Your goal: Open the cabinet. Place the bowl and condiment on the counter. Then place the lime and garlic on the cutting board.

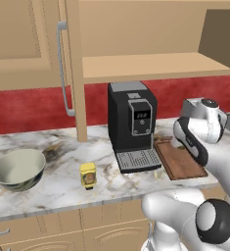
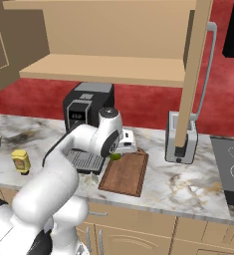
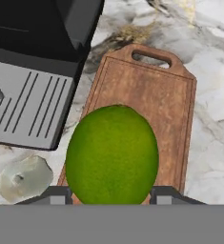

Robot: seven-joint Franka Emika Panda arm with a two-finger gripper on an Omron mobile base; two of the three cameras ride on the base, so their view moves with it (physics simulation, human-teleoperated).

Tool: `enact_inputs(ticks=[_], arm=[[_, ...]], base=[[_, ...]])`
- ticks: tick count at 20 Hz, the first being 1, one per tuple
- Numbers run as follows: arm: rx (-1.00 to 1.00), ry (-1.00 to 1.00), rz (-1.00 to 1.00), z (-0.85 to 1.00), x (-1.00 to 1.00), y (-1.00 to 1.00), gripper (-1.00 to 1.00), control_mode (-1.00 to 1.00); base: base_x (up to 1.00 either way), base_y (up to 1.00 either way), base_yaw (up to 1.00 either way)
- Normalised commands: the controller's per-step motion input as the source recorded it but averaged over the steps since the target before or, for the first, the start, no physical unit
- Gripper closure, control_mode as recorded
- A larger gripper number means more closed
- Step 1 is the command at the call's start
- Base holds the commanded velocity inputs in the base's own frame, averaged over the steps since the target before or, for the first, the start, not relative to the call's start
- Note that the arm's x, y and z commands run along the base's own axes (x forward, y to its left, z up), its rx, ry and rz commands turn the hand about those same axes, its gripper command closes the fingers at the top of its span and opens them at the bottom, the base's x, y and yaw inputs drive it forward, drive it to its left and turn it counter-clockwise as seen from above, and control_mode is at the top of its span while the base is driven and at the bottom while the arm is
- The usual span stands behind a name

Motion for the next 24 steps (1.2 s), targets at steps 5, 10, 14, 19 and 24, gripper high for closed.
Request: enact_inputs(ticks=[5, 10, 14, 19, 24], arm=[[0.00, 0.00, 0.00, -0.34, 0.48, 0.00, 1.00, -1.00], [0.00, 0.00, 0.00, -0.31, 0.23, -0.05, 1.00, -1.00], [0.00, 0.00, 0.00, -0.26, 0.34, -0.01, 1.00, -1.00], [0.00, -0.01, 0.00, -0.10, 0.16, -0.02, -1.00, -1.00], [0.00, -0.01, 0.00, -0.05, 0.18, 0.00, -1.00, -1.00]], base=[[0.00, 0.00, 0.00], [0.00, 0.00, 0.00], [0.00, 0.00, 0.00], [0.00, 0.00, 0.00], [0.00, 0.00, 0.00]])
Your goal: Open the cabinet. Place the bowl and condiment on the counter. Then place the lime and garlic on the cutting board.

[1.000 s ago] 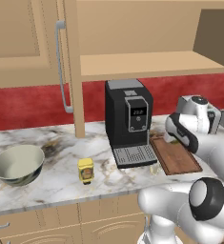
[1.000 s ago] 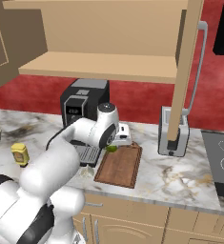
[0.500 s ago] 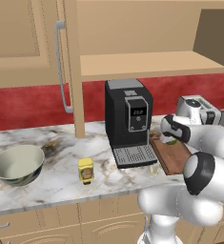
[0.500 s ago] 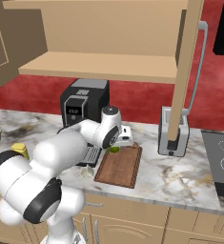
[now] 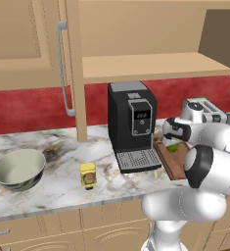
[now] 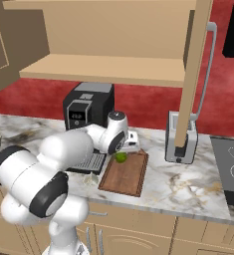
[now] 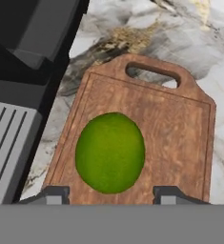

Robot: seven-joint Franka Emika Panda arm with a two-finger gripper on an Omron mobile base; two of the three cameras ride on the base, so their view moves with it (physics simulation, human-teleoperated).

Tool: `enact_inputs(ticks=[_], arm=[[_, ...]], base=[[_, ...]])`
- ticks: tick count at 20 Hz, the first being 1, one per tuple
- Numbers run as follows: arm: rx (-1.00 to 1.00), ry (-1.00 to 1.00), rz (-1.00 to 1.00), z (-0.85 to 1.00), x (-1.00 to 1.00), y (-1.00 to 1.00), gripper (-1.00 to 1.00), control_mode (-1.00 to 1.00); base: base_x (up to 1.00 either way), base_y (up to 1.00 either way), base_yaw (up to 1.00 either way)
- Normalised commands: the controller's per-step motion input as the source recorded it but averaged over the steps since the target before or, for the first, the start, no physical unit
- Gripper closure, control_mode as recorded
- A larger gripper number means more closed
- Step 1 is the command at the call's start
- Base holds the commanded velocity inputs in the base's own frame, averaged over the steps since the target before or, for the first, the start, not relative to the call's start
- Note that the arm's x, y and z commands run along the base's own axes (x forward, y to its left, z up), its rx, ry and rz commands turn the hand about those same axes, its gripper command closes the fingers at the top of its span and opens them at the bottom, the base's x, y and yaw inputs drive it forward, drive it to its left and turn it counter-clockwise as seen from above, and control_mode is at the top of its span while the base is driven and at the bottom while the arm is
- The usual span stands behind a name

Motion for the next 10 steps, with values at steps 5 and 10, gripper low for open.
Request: enact_inputs(ticks=[5, 10], arm=[[0.00, -0.02, 0.00, 0.00, 0.02, 0.00, -1.00, -1.00], [0.00, -0.04, 0.00, 0.20, -0.35, 0.16, -1.00, -1.00]], base=[[0.00, 0.00, 0.00], [0.00, 0.00, 0.00]])
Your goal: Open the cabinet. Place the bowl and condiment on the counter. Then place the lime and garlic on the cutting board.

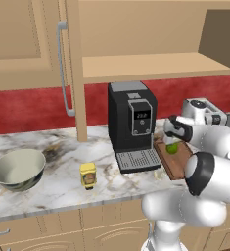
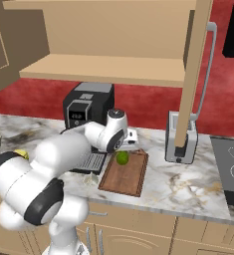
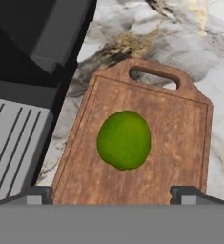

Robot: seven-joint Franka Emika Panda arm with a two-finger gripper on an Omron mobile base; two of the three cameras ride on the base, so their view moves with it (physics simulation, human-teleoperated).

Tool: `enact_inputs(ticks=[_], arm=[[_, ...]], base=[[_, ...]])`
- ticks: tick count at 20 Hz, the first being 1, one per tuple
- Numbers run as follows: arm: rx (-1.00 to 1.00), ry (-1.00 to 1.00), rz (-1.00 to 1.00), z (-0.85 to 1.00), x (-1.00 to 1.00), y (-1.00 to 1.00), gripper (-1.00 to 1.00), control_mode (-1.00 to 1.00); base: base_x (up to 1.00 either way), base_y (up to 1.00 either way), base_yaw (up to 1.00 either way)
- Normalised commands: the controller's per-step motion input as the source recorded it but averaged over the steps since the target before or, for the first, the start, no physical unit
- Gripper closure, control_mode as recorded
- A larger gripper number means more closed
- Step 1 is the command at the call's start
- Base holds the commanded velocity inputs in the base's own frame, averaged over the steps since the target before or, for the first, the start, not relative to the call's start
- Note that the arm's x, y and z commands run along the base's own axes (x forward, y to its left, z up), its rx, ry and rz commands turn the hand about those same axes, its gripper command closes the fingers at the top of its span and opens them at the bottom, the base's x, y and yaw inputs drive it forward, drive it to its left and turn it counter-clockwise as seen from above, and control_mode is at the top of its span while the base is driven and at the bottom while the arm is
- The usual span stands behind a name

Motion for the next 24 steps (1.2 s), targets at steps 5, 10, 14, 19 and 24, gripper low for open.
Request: enact_inputs(ticks=[5, 10, 14, 19, 24], arm=[[-0.01, -0.03, 0.00, 0.08, -0.69, 0.62, -1.00, -1.00], [-0.02, 0.00, -0.03, -0.01, -0.44, 0.80, -1.00, -1.00], [0.00, 0.02, -0.09, -0.03, -0.12, 0.36, -1.00, -1.00], [0.00, 0.03, -0.11, 0.00, -0.31, 0.04, -1.00, -1.00], [0.00, 0.01, -0.09, -0.02, -0.20, 0.09, -1.00, -1.00]], base=[[0.00, 0.00, 0.00], [0.00, 0.00, 0.00], [0.00, 0.00, 0.00], [0.00, 0.00, 0.00], [0.00, 0.00, 0.00]])
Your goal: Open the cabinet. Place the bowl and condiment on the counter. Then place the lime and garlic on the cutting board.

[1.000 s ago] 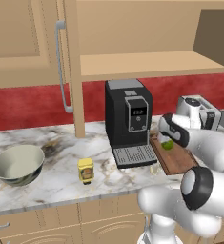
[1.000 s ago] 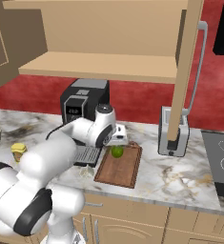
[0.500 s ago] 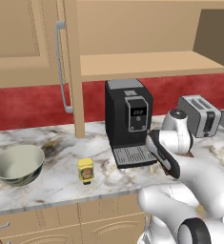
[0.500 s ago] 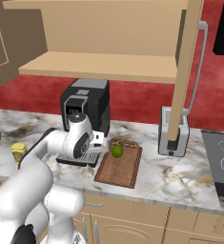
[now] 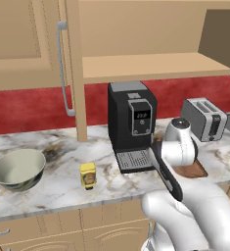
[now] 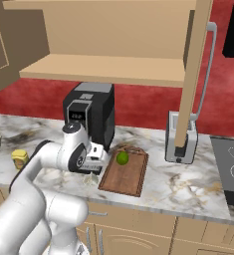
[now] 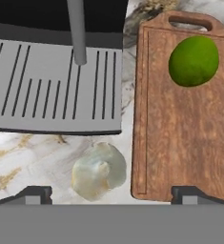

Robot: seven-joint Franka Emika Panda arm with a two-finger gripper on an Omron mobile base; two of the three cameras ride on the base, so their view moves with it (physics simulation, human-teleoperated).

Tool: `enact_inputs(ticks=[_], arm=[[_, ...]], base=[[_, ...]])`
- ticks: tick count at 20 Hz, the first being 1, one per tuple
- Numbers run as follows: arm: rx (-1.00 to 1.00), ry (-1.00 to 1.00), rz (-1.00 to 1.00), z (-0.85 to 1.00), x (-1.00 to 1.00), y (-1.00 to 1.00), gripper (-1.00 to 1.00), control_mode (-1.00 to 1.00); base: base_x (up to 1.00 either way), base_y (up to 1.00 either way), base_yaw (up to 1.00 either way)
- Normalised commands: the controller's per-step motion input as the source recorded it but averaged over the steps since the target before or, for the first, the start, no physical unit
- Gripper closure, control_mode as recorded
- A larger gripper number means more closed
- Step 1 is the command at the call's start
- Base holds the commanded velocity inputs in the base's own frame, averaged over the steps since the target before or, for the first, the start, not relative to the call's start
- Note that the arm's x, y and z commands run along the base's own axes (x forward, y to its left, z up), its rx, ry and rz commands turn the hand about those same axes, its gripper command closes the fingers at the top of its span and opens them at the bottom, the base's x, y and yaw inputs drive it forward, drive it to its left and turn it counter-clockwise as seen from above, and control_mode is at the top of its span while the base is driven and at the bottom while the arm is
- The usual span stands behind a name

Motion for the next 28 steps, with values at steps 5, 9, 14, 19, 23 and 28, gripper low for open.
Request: enact_inputs(ticks=[5, 9, 14, 19, 23, 28], arm=[[0.01, 0.00, -0.02, -0.20, 0.00, 0.13, -1.00, -1.00], [0.07, 0.00, 0.00, -0.37, 0.00, 0.01, -1.00, -1.00], [0.09, 0.00, 0.00, -0.45, -0.07, 0.00, -1.00, -1.00], [0.05, 0.00, 0.00, -0.34, -0.10, 0.11, -1.00, -1.00], [0.00, 0.00, 0.00, -0.29, -0.04, 0.19, -1.00, -1.00], [0.01, 0.00, 0.00, -0.31, -0.12, 0.10, -1.00, -1.00]], base=[[0.00, 0.00, 0.00], [0.00, 0.00, 0.00], [0.00, 0.00, 0.00], [0.00, 0.00, 0.00], [0.00, 0.00, 0.00], [0.00, 0.00, 0.00]])
